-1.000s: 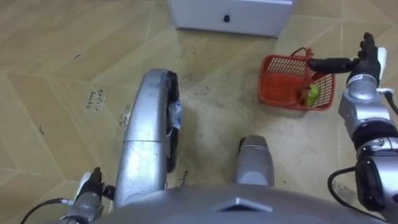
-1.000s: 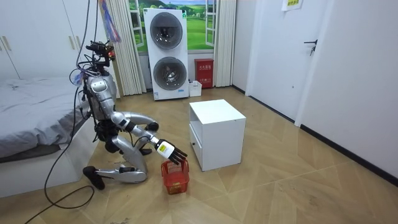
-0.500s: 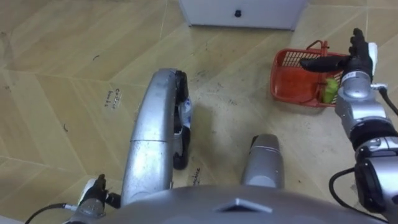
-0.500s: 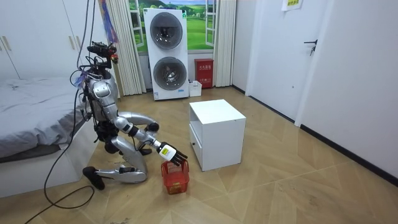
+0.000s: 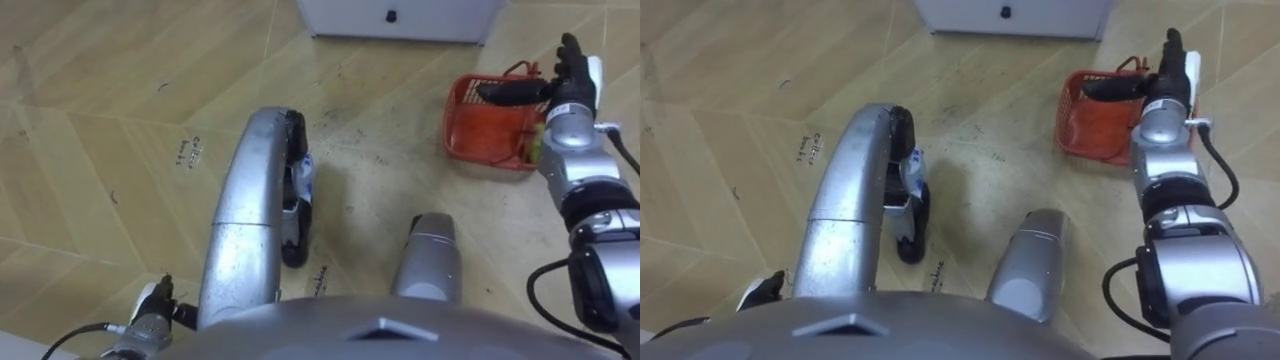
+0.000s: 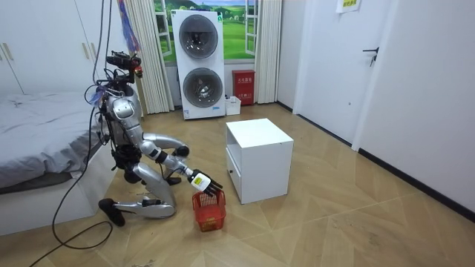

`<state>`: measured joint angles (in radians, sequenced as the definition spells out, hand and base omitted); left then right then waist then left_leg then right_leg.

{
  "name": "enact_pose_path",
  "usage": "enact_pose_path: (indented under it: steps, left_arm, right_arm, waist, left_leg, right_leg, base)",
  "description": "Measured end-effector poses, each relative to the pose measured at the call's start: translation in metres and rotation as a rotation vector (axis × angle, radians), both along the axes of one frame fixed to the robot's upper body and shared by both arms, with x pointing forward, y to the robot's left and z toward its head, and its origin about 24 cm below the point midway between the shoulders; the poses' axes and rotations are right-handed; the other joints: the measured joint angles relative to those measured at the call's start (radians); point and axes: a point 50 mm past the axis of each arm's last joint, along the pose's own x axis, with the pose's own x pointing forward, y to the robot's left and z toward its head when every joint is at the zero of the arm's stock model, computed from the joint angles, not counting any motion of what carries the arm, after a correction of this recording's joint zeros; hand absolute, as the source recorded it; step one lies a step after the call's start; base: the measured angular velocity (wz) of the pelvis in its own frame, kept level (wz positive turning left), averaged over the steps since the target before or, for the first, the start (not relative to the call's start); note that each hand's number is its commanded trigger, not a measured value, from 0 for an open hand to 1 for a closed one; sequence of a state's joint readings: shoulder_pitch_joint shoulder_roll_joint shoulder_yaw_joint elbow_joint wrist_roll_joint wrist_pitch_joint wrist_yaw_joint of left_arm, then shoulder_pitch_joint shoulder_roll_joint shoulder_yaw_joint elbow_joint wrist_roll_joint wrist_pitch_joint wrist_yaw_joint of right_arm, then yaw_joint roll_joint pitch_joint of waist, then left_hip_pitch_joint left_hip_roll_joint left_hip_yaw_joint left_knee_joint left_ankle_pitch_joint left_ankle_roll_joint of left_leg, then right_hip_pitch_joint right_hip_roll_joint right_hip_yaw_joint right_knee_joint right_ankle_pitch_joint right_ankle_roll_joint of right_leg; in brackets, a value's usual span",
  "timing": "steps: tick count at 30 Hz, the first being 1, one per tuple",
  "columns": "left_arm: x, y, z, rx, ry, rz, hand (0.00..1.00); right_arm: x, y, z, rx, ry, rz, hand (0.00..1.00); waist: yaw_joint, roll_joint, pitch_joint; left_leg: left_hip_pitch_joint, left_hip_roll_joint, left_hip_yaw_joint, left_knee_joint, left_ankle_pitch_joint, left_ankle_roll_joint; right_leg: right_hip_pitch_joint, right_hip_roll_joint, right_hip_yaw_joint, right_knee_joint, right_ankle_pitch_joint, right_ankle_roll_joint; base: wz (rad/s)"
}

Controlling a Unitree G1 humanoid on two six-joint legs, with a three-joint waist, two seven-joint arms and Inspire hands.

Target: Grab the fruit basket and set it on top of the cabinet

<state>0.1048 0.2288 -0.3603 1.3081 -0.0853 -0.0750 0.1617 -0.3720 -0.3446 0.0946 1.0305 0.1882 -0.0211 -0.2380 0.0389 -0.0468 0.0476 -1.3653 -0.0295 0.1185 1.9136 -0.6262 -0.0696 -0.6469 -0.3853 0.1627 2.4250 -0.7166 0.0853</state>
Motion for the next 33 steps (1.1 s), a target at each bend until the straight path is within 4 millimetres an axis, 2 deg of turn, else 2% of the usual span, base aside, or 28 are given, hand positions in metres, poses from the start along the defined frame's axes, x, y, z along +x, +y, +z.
enact_pose_path:
  steps: [2, 14, 15, 16, 20, 26, 27, 28, 33]
  left_arm:
    - [-0.003, -0.003, -0.001, -0.011, 0.003, -0.003, 0.0]
    - [-0.002, -0.007, -0.001, -0.026, 0.003, -0.028, 0.0]
    - [-0.001, -0.007, -0.001, -0.03, 0.004, -0.028, 0.0]
    - [-0.001, -0.008, -0.002, -0.037, 0.004, -0.025, 0.0]
    - [0.003, -0.008, -0.002, -0.046, -0.003, -0.02, 0.0]
    - [0.001, -0.008, -0.002, -0.047, 0.001, -0.001, 0.0]
    - [0.001, -0.008, -0.002, -0.047, 0.001, -0.001, 0.0]
    - [0.001, -0.008, -0.002, -0.046, 0.003, 0.0, 0.0]
    - [-0.005, -0.008, -0.002, -0.047, 0.017, 0.003, 0.0]
  right_arm:
    - [-0.008, -0.002, -0.009, 0.005, 0.06, -0.007, 0.0]
    - [-0.024, -0.013, -0.021, 0.048, 0.128, -0.093, 0.0]
    - [-0.025, -0.014, -0.021, 0.049, 0.133, -0.096, 0.0]
    - [-0.026, -0.014, -0.022, 0.056, 0.138, -0.099, 0.0]
    - [-0.026, -0.014, -0.023, 0.09, 0.136, -0.094, 0.0]
    - [-0.027, -0.018, -0.022, 0.122, 0.125, -0.12, 0.0]
    - [-0.027, -0.018, -0.022, 0.123, 0.125, -0.12, 0.44]
    - [-0.027, -0.018, -0.022, 0.126, 0.125, -0.117, 1.0]
    - [-0.03, -0.023, -0.022, 0.127, 0.14, -0.116, 1.0]
  waist:
    - [0.001, 0.004, 0.0027]
    - [0.003, 0.01, 0.001]
    - [0.004, 0.01, 0.0015]
    - [0.004, 0.005, 0.0052]
    - [0.007, 0.006, 0.0071]
    - [0.019, 0.006, 0.0071]
    - [0.021, 0.007, 0.007]
    - [0.024, 0.008, 0.0059]
    - [0.024, 0.015, 0.0021]
  left_leg:
    - [-0.001, 0.001, 0.001, 0.0, 0.0, 0.001]
    - [-0.001, 0.001, 0.005, -0.003, 0.0, 0.0]
    - [-0.001, 0.001, 0.007, -0.003, 0.0, 0.0]
    - [-0.002, 0.001, 0.01, -0.004, 0.0, 0.0]
    - [-0.005, 0.0, 0.02, -0.004, 0.0, 0.0]
    - [-0.006, 0.0, 0.02, -0.004, 0.0, 0.0]
    - [-0.006, 0.0, 0.02, -0.004, 0.0, -0.001]
    - [-0.006, 0.0, 0.02, -0.004, 0.0, -0.001]
    - [-0.004, -0.001, 0.021, -0.004, 0.001, -0.001]
  right_leg:
    - [-0.002, -0.001, 0.0, 0.0, 0.0, 0.0]
    - [-0.014, -0.003, 0.003, 0.006, 0.0, 0.0]
    - [-0.016, -0.005, 0.004, 0.007, 0.0, 0.0]
    - [-0.019, -0.008, 0.009, 0.008, 0.0, 0.0]
    - [-0.033, -0.014, 0.025, 0.013, -0.001, 0.0]
    - [-0.034, -0.012, 0.026, 0.015, -0.001, 0.001]
    - [-0.034, -0.012, 0.026, 0.015, -0.001, 0.001]
    - [-0.034, -0.012, 0.026, 0.015, -0.001, 0.001]
    - [-0.033, -0.014, 0.027, 0.015, -0.001, 0.002]
  base:
    - [0.0]
    - [0.0]
    - [0.0]
    - [0.0]
    - [-0.03]
    - [0.0]
    - [0.0]
    - [0.0]
    - [0.0]
